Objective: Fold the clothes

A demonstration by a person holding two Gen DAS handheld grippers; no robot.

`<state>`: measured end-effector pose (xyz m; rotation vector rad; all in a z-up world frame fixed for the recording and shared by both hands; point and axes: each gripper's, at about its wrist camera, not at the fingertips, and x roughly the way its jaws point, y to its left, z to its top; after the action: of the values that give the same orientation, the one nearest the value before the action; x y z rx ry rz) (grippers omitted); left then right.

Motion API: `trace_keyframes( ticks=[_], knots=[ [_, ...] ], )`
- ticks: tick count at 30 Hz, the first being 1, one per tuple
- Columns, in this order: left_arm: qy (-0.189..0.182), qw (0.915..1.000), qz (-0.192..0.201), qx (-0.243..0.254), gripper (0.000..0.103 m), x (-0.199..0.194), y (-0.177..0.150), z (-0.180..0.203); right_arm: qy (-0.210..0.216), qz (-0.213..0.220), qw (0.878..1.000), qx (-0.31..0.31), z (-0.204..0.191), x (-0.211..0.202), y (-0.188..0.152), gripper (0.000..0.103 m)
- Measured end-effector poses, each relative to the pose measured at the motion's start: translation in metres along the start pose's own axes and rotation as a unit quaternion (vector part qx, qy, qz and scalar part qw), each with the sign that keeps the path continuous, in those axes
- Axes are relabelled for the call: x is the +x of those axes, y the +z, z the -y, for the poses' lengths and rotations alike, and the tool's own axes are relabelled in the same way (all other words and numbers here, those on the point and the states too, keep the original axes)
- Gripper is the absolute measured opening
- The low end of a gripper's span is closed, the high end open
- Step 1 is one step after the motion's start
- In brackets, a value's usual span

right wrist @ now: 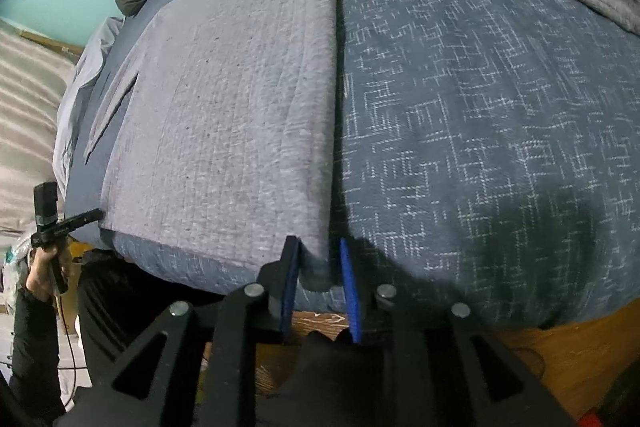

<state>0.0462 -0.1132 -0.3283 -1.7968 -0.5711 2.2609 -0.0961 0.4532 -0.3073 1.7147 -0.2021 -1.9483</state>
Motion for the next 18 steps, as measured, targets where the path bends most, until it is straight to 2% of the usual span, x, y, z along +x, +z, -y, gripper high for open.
trace_keyframes(
  ticks=[6, 7, 8, 13, 18],
  knots=[
    [0.002, 1.0000, -0.002, 0.007, 0.019, 0.008, -0.001, 0.006, 0.000, 0.001, 1.000, -0.009, -0.009, 0.005, -0.005, 0.020],
    [0.005, 0.9999, -0.003, 0.011, 0.010, 0.008, -0.002, 0.007, -0.004, 0.003, 1.000, -0.014, -0.010, 0.004, -0.004, 0.018],
    [0.008, 0.9998, -0.005, 0.015, 0.006, 0.008, -0.002, 0.009, -0.010, 0.006, 1.000, -0.018, -0.011, 0.002, -0.003, 0.010],
    [0.020, 0.9994, 0.004, 0.029, 0.005, 0.000, -0.006, 0.018, -0.031, 0.017, 0.998, -0.049, -0.016, -0.015, -0.003, 0.005],
    [0.026, 0.9993, -0.002, 0.025, 0.005, 0.005, -0.012, 0.012, -0.041, 0.012, 0.998, -0.037, -0.003, -0.011, -0.008, 0.005]
  ],
)
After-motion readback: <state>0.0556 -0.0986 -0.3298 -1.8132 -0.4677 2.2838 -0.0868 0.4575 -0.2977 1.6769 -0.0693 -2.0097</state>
